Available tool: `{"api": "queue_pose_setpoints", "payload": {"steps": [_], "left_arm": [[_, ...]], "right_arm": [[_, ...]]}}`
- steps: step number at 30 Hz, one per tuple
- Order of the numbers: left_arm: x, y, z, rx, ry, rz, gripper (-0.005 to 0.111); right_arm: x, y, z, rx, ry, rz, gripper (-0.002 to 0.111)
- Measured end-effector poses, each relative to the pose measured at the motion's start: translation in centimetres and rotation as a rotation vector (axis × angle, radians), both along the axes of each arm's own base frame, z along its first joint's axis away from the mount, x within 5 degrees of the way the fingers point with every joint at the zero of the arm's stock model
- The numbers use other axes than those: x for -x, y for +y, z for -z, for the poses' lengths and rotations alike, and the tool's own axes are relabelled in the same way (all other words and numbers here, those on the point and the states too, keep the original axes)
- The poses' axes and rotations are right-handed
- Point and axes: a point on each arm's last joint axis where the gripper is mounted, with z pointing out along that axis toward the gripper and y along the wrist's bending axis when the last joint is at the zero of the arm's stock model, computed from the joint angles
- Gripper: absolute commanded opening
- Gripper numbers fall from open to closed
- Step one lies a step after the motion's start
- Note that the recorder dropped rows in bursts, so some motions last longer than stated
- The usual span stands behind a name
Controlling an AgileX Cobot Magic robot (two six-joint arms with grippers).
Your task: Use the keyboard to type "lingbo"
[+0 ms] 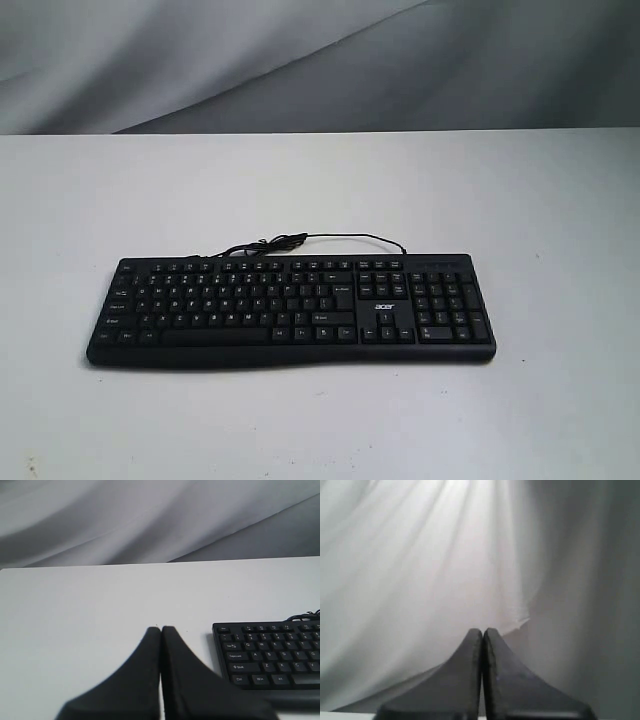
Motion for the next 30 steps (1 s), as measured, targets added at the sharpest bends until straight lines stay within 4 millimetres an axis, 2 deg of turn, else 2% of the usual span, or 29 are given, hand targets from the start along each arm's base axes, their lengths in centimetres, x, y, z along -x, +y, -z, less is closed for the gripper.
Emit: {"api": "queue_pose_setpoints", "payload": {"steps": [2,5,16,20,30], "left_arm": [[0.0,0.0,0.0,0.0,0.0,0.0,0.001],[0.0,0.0,0.0,0.0,0.0,0.0,0.001],[0.0,0.0,0.0,0.0,0.0,0.0,0.001],[0.0,0.0,0.0,0.0,0.0,0.0,0.001],[0.0,0.0,0.0,0.0,0.0,0.0,0.001]], "right_arm": [[0.9,0.1,-0.1,0.019,-0.045,-0.01,0.0],[1.3,0.3,0.0,0.036,-0.048,-0.034,0.0],[0.7,0.3,2.5,-0.035,0.182,-0.056,0.0],[0.6,0.1,3.2,0.0,0.261,-0.028,0.0],[0.5,-0.1,4.3,0.092,0.331,0.006,0.0]]}}
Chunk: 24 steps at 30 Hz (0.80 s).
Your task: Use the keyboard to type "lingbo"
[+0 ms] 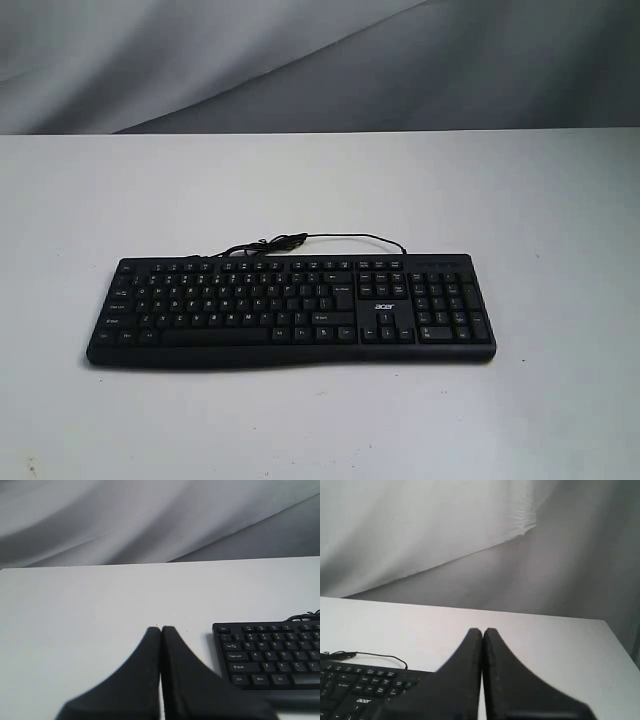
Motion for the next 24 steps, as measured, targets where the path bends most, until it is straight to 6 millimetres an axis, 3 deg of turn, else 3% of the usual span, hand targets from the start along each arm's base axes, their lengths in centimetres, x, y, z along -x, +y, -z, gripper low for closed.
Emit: {"api": "queue_pose_setpoints", "payload": {"steps": [8,24], "left_arm": [[0.0,0.0,0.0,0.0,0.0,0.0,0.001],[0.0,0.0,0.0,0.0,0.0,0.0,0.001]], "right_arm": [[-1.5,-0.4,6.1,0.016,0.102,0.093,0.0],[-1.4,-0.5,7.1,0.012,0.179,0.113,0.0]]}}
